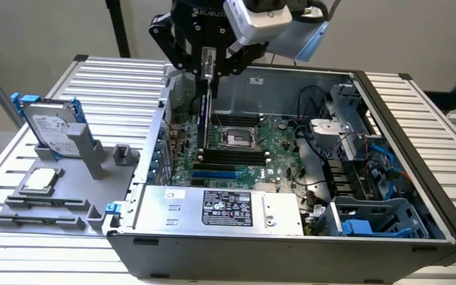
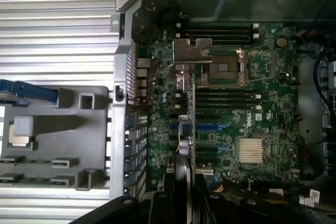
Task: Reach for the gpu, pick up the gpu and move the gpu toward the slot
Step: 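Pick up the gpu and move the gpu toward the slot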
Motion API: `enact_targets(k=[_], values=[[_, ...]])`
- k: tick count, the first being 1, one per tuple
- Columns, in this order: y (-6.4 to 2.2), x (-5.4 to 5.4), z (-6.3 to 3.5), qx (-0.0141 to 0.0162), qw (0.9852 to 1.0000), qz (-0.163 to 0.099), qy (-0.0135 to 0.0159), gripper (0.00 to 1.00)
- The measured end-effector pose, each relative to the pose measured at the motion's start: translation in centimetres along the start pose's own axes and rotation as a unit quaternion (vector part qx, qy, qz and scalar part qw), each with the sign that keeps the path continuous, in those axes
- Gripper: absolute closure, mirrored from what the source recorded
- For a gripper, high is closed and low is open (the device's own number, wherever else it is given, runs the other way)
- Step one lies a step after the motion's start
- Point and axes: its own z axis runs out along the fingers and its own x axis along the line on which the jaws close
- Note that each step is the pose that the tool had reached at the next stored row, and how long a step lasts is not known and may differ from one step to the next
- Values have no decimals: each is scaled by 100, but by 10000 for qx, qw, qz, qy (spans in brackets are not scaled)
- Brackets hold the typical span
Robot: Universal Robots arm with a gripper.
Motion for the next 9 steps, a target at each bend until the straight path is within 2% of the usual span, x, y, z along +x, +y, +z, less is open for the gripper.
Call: enact_targets(k=[9], values=[[34, -410, 17, 0, 10000, 0, 2, 74]])
